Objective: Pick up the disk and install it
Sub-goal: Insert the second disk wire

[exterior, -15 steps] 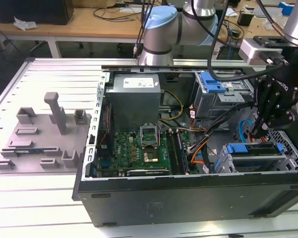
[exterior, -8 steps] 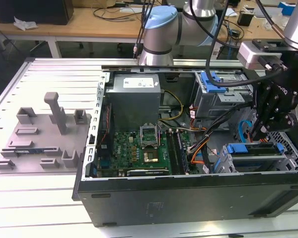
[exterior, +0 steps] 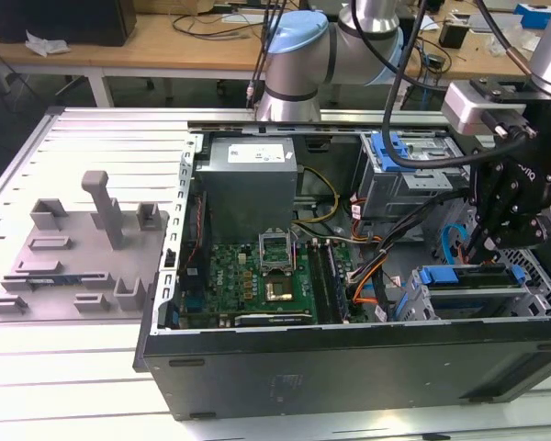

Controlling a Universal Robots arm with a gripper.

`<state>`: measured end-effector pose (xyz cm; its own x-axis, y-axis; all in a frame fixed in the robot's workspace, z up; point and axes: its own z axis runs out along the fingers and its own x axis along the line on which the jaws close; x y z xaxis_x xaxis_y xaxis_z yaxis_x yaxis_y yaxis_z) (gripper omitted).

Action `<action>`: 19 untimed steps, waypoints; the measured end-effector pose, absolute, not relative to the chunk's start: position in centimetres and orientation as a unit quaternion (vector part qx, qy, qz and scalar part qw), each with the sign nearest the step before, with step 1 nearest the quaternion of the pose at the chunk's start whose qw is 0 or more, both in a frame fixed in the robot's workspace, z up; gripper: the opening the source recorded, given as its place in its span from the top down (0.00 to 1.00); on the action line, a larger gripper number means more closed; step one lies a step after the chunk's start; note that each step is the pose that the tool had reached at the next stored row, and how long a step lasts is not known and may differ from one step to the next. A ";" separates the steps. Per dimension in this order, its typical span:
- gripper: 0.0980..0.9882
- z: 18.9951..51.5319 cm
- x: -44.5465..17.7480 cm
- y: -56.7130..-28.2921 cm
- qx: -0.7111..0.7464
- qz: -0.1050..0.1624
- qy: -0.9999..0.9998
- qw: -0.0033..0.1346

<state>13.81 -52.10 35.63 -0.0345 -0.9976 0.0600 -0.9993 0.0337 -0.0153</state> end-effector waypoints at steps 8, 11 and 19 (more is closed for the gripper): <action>0.93 35.6 14.0 -52.1 0.695 0.026 -0.719 0.016; 0.93 35.6 14.1 -52.1 0.695 0.026 -0.719 0.016; 0.93 35.5 14.2 -52.2 0.695 0.026 -0.719 0.016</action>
<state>14.17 -52.15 35.54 -0.0345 -0.9976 0.0596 -0.9993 0.0336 -0.0153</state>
